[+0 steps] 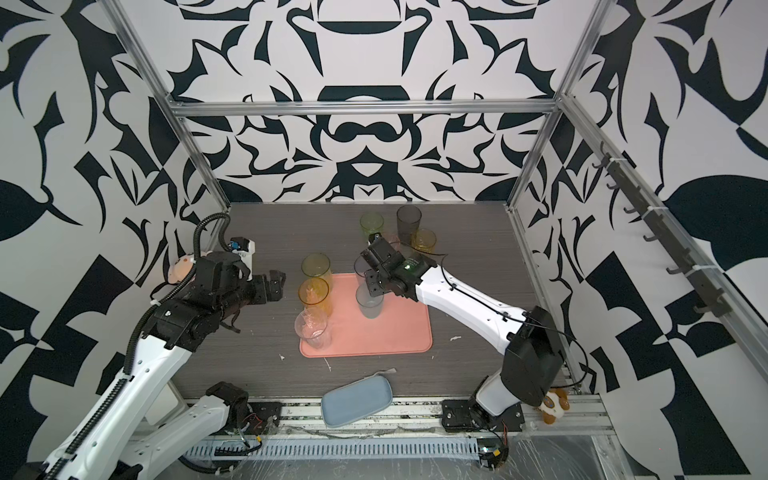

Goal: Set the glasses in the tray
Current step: 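Lower the teal glass onto the tray beside the blue glass and open, then raise the right gripper and move it above the grey glass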

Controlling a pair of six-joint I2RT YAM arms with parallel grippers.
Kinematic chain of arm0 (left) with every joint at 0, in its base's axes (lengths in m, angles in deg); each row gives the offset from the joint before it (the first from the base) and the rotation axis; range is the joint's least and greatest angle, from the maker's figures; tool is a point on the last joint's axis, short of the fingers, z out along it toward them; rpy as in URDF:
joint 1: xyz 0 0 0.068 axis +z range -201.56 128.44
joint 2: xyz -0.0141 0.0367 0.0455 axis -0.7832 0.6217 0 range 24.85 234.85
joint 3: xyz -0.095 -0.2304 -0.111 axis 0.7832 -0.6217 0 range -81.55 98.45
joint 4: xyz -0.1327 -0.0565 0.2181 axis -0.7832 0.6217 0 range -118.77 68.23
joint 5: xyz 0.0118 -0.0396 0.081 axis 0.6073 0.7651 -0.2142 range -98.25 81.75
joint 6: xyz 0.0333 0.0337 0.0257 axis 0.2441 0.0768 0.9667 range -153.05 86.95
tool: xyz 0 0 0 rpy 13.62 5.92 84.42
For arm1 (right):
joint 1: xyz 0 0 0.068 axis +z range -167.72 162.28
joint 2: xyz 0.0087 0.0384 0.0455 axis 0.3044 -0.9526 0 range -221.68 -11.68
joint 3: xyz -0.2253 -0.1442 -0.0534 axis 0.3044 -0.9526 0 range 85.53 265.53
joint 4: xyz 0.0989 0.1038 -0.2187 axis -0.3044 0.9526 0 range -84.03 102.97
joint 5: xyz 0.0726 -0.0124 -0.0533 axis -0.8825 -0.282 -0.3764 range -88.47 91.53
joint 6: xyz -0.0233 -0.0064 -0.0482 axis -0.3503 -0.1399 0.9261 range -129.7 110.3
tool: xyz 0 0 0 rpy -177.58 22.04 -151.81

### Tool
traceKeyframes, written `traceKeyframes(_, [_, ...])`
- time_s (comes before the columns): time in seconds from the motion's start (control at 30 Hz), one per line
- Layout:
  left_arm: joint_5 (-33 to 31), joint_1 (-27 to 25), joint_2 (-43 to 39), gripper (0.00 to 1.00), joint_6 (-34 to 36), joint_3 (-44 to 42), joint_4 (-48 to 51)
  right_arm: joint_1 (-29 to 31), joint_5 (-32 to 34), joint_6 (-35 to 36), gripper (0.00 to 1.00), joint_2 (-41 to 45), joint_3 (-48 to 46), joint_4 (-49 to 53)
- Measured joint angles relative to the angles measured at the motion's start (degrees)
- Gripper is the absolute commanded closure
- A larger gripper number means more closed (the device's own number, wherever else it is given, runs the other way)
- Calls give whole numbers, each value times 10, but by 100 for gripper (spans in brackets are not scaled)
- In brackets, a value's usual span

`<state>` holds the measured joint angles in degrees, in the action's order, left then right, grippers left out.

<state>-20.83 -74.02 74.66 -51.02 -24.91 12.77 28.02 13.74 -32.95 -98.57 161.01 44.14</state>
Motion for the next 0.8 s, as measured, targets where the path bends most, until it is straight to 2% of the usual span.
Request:
traceKeyframes(0.43, [0, 0, 0, 0, 0, 0, 0, -36, 24, 35, 57, 7, 53, 3])
traceKeyframes(0.63, [0, 0, 0, 1, 0, 0, 0, -86, 33, 49, 56, 3, 73, -24])
traceKeyframes(0.8, [0, 0, 0, 0, 0, 0, 0, -140, 41, 54, 50, -13, 85, -63])
